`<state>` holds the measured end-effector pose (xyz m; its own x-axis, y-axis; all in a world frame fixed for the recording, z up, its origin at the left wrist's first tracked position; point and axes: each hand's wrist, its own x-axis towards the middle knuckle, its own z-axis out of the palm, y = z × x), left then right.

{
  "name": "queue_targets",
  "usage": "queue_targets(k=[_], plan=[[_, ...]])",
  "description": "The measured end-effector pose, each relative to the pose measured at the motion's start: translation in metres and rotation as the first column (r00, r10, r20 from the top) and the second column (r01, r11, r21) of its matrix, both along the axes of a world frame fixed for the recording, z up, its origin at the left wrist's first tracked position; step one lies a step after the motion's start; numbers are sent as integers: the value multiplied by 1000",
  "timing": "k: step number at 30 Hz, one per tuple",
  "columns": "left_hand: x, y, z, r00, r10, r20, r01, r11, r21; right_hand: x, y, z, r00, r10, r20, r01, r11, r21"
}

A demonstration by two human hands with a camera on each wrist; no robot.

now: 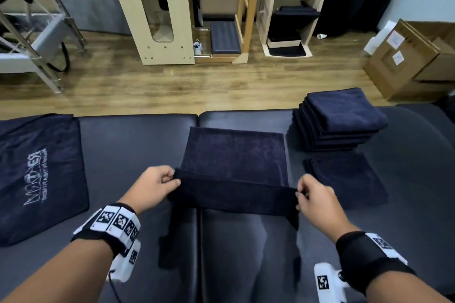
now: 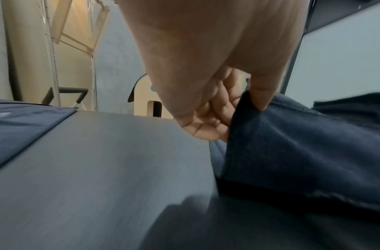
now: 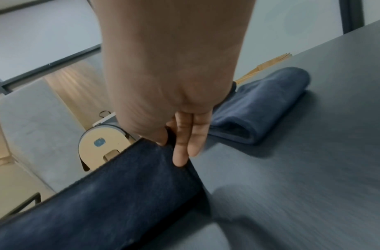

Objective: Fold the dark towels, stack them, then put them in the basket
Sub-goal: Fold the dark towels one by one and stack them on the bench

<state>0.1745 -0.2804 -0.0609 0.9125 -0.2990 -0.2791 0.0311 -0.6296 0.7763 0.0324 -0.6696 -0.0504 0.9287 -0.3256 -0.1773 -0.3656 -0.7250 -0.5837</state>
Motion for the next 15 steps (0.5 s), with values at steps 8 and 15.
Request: queue_targets(k=[8, 15], plan=[[120, -42, 0, 993, 88, 80, -92, 994, 56, 125, -18, 12, 992, -117, 40, 119, 991, -65], [160, -64, -29, 969, -159, 188, 96, 948, 305, 177, -1, -9, 986, -154, -60, 137, 964, -230]])
